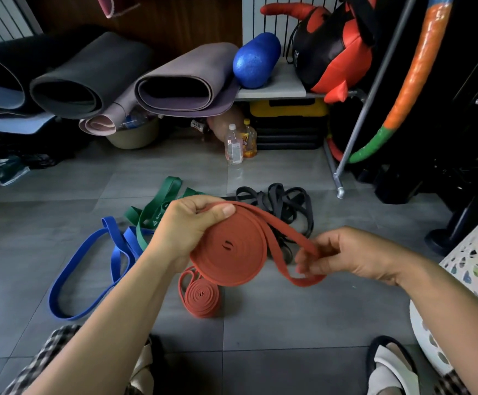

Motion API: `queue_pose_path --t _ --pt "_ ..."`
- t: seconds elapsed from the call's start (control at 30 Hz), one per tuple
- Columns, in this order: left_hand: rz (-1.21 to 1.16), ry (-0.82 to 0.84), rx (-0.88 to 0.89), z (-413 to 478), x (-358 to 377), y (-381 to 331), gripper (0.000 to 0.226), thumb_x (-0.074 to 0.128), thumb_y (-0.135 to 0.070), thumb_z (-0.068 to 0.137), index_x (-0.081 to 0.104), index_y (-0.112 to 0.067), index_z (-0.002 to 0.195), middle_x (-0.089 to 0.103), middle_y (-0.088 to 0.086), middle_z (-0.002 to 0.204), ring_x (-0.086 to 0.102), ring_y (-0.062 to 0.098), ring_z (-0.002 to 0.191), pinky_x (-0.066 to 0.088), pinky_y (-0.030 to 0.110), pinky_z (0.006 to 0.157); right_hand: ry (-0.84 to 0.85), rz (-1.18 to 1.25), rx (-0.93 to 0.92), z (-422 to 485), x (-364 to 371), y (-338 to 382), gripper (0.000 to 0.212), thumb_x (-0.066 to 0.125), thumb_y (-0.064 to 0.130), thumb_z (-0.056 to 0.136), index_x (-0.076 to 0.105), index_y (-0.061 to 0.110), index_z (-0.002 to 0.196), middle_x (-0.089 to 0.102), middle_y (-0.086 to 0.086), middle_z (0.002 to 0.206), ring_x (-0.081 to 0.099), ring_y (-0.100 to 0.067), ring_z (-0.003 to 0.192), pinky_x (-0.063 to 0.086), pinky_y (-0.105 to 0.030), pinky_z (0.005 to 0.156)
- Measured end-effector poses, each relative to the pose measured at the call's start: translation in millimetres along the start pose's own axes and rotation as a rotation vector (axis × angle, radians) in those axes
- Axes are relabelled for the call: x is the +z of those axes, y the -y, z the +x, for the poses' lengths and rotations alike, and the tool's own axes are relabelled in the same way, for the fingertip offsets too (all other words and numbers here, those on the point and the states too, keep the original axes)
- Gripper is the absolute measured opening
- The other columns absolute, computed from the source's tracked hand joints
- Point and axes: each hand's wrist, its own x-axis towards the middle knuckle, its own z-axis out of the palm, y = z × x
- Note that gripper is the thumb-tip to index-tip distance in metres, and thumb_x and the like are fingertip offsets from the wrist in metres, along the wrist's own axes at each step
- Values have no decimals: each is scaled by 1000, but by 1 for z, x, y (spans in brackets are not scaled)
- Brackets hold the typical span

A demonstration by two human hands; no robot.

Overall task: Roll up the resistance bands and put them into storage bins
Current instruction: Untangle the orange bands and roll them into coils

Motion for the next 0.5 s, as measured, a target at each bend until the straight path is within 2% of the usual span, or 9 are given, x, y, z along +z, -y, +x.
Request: queue_pose_path --t 0.1,0.17,0.23,0.33,0.4,0.43,0.5 --pt "-16 -1 -27 0 -3 0 16 69 -18 68 69 -11 82 71 0 68 67 12 62 56 23 58 72 -44 17 -7 -5 -7 25 65 -7 77 68 15 90 72 1 95 66 -7 92 49 -16 78" --pt "-2 0 -24 -1 -4 -1 11 68 -15 72 69 -11 82 71 -1 66 67 11 61 56 21 57 26 -45 -2 -9 -6 -9 24 64 -8 77 68 13 88 73 2 93 66 -7 91 50 -16 78" --pt "-7 -13 -31 -2 -5 -1 8 67 -12 75 68 -10 82 70 -1 66 66 11 60 56 21 56 -111 0 -32 -9 -5 -9 18 66 -6 75 67 10 84 72 -3 85 69 -12 82 52 -17 73" --pt "-7 -17 -27 -3 -5 -2 11 68 -13 74 69 -9 83 71 2 70 67 12 61 56 22 58 -422 112 -41 -3 -3 -11 16 61 -7 81 58 9 79 63 -8 71 64 -13 53 49 -19 46" --pt "26 2 -12 -5 -2 -1 7 68 -11 75 69 -10 82 71 -2 66 66 9 59 55 19 56 -594 -37 -31 2 0 -15 24 55 -8 84 51 14 77 58 -6 70 56 -9 41 41 -21 35" --pt "44 9 -2 -6 0 -1 5 68 -10 76 69 -11 81 70 -4 64 66 8 58 54 18 55 -612 -147 -12 4 1 -16 26 53 -7 85 49 17 77 57 -5 71 55 -10 41 39 -21 34" --pt "98 2 30 -6 5 0 7 70 -9 76 69 -16 77 70 -8 63 65 6 57 53 17 55 -473 -338 64 4 4 -18 24 51 0 84 48 23 80 57 -1 74 56 -11 46 40 -23 39"
